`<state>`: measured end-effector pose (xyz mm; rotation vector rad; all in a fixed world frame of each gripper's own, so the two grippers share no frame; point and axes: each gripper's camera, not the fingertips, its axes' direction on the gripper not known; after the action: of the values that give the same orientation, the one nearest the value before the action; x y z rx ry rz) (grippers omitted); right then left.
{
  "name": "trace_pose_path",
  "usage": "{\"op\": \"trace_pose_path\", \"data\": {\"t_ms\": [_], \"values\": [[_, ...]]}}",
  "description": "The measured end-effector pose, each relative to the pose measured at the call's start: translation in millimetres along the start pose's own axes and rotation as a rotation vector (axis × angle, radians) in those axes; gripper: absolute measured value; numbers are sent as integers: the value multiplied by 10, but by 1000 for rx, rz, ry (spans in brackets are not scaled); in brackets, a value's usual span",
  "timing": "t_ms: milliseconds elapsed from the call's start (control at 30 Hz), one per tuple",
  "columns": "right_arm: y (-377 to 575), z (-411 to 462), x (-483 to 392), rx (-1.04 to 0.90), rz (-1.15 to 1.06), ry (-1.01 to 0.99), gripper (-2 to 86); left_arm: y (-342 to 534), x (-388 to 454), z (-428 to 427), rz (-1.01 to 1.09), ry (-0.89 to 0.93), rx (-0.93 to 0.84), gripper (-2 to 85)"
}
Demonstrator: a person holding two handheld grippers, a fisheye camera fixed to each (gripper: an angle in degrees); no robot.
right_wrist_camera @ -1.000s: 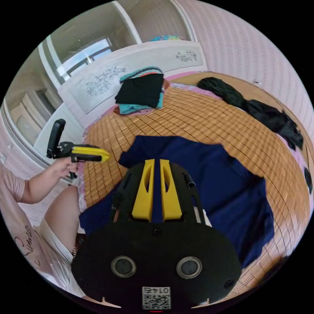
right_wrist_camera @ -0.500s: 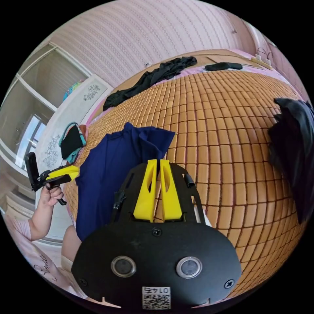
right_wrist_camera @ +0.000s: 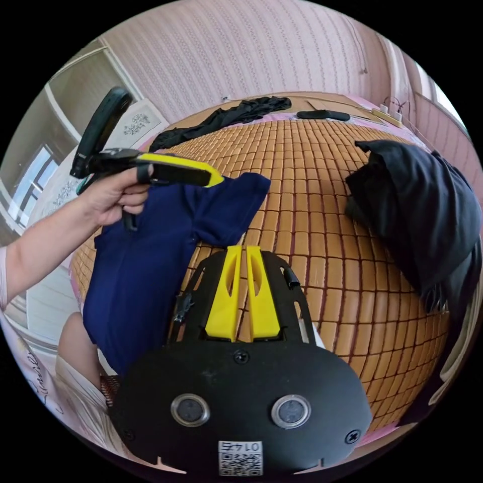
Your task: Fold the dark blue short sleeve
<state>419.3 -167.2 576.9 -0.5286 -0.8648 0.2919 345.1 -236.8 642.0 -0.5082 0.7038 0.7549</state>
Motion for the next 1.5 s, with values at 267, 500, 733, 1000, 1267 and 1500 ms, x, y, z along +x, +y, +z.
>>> {"op": "trace_pose_path", "data": {"t_ms": [267,500,733,1000,1267,1500], "values": [[2,47,-71,-106,-160,32,-1,-577,280,684,24,-66,-81,50],[158,-70,-47,-160,-188,143,-2,-838,234,732,-87,55,-35,66],[387,-191,58,-159,-129,115,-2,-951,414,417,54,-21,-34,77],[489,-290,142,-31,-88,-1,-2,-913,520,531,64,-48,-87,75],[533,-11,157,-170,-134,-31,-2,-731,482,818,43,-54,-110,63],[700,31,94,-197,-163,-8,-2,-568,374,713,13,-50,-67,46]]}}
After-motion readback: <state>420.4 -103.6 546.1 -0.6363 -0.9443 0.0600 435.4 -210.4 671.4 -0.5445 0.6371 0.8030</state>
